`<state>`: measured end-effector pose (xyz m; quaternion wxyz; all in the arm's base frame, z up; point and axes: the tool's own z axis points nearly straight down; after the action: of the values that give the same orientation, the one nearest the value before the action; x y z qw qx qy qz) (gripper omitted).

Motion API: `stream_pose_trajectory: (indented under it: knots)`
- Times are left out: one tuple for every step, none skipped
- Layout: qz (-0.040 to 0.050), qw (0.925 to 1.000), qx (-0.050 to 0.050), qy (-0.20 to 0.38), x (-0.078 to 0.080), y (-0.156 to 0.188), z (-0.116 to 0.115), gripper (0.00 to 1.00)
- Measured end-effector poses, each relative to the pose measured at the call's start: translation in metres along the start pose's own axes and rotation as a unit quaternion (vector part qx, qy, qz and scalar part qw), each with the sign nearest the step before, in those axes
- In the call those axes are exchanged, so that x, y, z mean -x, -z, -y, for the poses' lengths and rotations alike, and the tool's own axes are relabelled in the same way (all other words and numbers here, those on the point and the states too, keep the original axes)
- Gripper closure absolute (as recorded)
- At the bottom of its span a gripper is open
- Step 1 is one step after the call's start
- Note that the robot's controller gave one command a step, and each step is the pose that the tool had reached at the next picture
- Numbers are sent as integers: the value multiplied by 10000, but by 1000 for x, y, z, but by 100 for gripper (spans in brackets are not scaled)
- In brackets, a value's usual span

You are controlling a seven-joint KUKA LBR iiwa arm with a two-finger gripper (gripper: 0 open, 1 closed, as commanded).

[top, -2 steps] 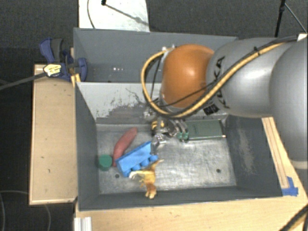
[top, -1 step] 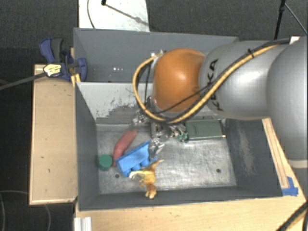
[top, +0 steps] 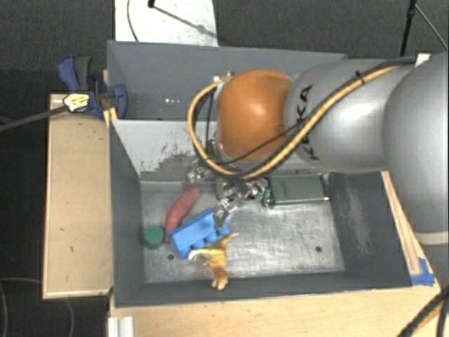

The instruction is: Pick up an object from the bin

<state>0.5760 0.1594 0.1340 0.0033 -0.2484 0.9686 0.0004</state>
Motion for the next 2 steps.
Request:
stream_pose_trajectory:
  knots:
    - [22, 9945, -4, 1050, 2, -61, 2, 0]
    - [-25, 9976, -14, 689, 23, -61, -4, 100]
